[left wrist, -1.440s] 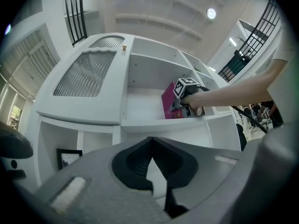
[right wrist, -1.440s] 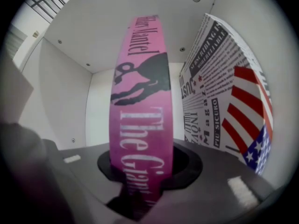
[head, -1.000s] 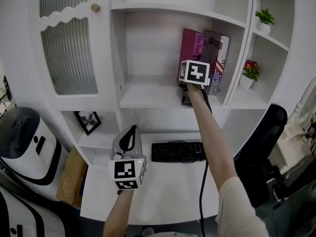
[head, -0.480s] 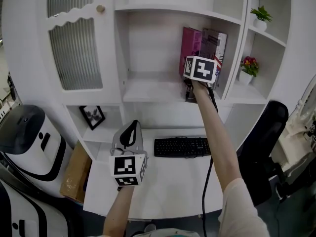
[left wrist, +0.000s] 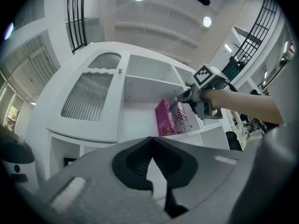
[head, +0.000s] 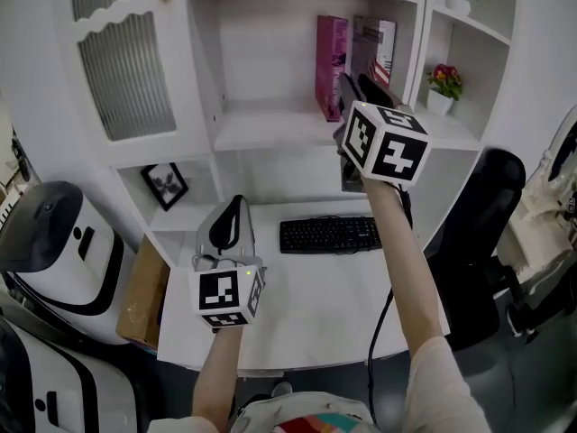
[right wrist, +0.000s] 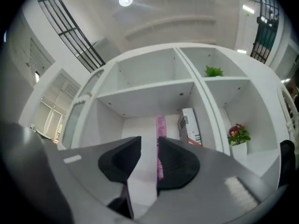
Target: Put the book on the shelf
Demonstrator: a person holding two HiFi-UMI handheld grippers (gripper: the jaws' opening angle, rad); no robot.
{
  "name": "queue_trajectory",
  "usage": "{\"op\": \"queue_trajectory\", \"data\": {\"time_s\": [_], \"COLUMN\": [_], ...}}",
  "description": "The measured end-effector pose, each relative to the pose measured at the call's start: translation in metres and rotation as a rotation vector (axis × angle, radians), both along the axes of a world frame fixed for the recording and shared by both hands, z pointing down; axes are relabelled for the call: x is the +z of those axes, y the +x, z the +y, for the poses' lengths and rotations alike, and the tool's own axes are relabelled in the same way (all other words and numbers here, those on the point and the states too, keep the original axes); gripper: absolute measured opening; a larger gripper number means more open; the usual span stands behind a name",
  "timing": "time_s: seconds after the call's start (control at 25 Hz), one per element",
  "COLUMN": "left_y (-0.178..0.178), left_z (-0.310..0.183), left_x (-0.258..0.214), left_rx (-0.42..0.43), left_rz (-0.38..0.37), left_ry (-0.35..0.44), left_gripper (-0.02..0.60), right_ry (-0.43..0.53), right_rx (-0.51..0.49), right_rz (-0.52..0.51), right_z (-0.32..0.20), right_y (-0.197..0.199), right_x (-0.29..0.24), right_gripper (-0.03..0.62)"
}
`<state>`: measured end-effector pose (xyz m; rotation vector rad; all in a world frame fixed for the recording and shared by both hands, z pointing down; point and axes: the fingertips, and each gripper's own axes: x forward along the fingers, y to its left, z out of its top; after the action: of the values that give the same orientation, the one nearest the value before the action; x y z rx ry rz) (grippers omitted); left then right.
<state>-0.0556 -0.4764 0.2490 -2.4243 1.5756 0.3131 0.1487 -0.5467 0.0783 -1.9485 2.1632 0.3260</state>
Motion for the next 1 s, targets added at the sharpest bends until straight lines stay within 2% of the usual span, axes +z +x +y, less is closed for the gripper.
{"op": "queue_trajectory", "data": {"time_s": [0.2, 0.44, 0.68, 0.88, 1.0], "left_y": [-0.003, -0.002, 0.001, 0.007, 0.008], "left_z": [0.018, 0.047, 0.069, 0.075, 0.077], "left_x": [-0.003, -0.01, 0.008, 0.043, 0.056], "left_rx": [-0.015, -0.041, -0.068, -0.045, -0.037], "left_rz": [0.025, 0.026, 0.018, 0.024, 0.029], "left_ry": [0.031, 0.114, 0.132, 0.062, 0.027], "left_gripper": [0.003, 0.003, 0.003, 0.003, 0.003], "right_ry": [0.13, 0.195, 0.118, -0.019, -0.061], "right_rx": [-0.024, 0.016, 0.021, 0.022, 0.016], "right_rz": [0.064, 0.139, 0.158, 0.127, 0.121], "right_z": [0.067, 0.131, 0.162, 0.168, 0.17], "right_y": [-0.01, -0.017, -0.018, -0.01, -0.01], "right_x": [0.028, 0.086, 0.163, 0.229, 0.247], "right_gripper": [0.006, 0.005, 0.005, 0.005, 0.003]}}
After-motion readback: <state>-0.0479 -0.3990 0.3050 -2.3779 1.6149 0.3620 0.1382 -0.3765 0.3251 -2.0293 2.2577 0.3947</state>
